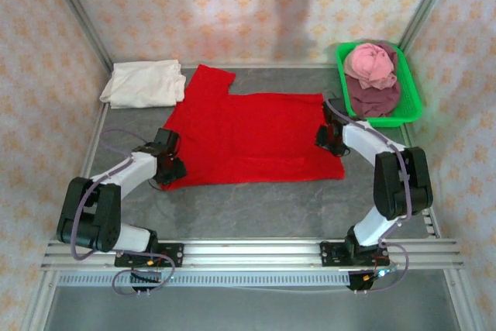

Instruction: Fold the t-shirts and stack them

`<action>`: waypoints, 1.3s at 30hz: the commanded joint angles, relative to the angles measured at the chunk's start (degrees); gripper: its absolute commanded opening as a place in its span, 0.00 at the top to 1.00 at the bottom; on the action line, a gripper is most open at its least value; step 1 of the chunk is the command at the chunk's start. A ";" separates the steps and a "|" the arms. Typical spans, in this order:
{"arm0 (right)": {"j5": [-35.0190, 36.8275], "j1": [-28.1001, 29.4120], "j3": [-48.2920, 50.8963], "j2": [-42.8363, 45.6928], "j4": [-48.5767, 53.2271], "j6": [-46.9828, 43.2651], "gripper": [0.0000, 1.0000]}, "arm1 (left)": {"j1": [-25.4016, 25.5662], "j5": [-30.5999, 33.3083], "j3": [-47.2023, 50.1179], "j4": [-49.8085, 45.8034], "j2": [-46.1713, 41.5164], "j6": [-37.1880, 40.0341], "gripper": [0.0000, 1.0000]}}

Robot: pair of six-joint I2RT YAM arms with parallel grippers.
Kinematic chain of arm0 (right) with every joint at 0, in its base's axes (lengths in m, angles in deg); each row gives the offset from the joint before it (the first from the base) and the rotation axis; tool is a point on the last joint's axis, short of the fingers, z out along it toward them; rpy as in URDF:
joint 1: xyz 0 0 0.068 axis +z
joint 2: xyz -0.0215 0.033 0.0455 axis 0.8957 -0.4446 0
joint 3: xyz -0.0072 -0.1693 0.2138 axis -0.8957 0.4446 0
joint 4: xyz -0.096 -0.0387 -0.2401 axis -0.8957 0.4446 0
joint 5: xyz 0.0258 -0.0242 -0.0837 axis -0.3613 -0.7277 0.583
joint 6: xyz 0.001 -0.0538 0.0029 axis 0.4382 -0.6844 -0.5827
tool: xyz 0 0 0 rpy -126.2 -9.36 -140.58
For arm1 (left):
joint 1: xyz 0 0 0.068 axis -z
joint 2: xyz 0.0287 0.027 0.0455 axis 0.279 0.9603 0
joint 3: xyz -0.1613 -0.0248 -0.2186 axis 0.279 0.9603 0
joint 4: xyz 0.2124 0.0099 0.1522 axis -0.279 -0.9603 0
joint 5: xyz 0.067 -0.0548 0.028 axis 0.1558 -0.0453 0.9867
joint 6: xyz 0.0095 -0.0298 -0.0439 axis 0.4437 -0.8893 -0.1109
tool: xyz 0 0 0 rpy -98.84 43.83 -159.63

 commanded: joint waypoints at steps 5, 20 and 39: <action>1.41 -0.01 -0.20 -2.69 3.75 0.59 0.60 | -0.24 1.93 -2.44 -1.98 4.54 0.83 0.64; 0.30 0.90 -0.49 -5.62 2.96 0.80 0.86 | -0.25 2.40 -2.43 -1.80 5.51 1.55 0.64; 6.58 0.68 -1.46 1.05 8.55 1.52 1.00 | -0.26 3.45 -2.00 -1.88 4.71 1.09 0.64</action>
